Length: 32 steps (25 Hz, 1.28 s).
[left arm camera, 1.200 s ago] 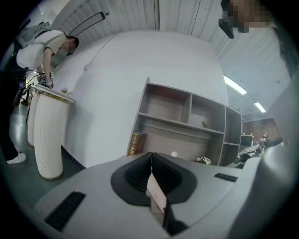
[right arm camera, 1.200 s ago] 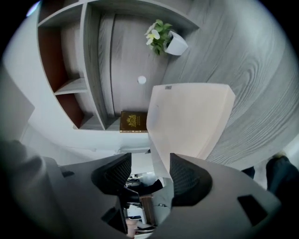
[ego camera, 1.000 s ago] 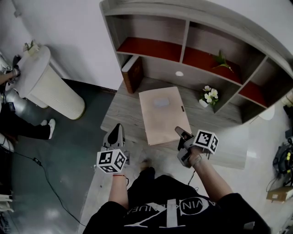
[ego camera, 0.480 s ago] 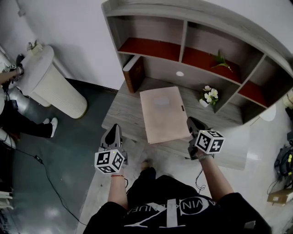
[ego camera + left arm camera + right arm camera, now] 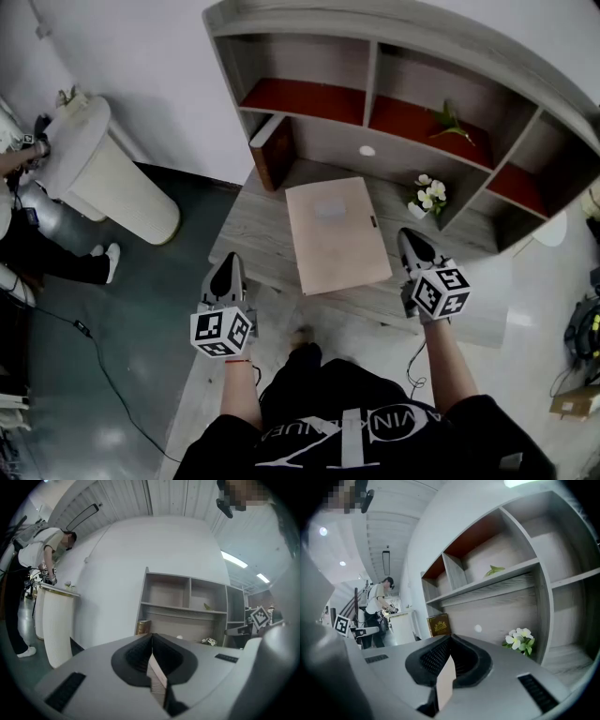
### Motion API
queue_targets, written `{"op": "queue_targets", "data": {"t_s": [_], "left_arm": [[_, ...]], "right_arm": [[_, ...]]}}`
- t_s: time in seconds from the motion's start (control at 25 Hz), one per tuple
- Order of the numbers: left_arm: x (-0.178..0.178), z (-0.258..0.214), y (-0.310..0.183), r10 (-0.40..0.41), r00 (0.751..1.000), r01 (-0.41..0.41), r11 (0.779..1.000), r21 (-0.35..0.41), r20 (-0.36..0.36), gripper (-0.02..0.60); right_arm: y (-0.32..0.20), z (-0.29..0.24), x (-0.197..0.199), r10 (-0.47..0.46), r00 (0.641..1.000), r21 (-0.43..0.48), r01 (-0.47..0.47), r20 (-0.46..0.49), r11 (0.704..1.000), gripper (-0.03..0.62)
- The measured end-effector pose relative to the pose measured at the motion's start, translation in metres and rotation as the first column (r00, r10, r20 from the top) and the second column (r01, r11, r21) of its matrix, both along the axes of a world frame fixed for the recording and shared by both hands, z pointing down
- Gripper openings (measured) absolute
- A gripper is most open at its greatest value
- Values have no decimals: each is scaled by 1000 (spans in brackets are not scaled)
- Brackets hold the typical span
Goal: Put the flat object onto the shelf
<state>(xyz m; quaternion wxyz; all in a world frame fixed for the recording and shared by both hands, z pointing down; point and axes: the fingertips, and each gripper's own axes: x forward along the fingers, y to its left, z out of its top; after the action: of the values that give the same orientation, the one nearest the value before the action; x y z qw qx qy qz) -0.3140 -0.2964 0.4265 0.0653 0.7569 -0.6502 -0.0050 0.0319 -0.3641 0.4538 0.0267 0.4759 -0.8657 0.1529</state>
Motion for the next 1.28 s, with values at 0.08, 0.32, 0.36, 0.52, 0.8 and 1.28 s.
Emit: {"op": "queue_targets", "data": {"t_s": [0.08,0.32,0.36,0.52,0.8,1.28], "left_arm": [[0,-4,-1,0,1000,0,1000,8,11,6],[0,-18,-2,-5,1000,5,999,43,19,6],[0,-20,-2,-6,1000,5,999,46,22,6],[1,-26,-4,-9,999,7,998,59,37,6],[-2,-37,-5,-21,998,17,996,85,53,6],[-1,-45,-6,-26,998,19,994,106,62,6]], "right_arm": [[1,-7,2,-3,1000,32,2,5,999,9],[2,-27,-1,-21,1000,115,21,2,993,9],[2,-30,-1,-22,1000,126,22,-3,992,9],[2,-39,-3,-29,999,161,33,-28,986,9],[-2,-48,0,-23,999,187,28,-26,982,9],[-4,-50,4,-21,1000,200,24,-20,979,9]]}}
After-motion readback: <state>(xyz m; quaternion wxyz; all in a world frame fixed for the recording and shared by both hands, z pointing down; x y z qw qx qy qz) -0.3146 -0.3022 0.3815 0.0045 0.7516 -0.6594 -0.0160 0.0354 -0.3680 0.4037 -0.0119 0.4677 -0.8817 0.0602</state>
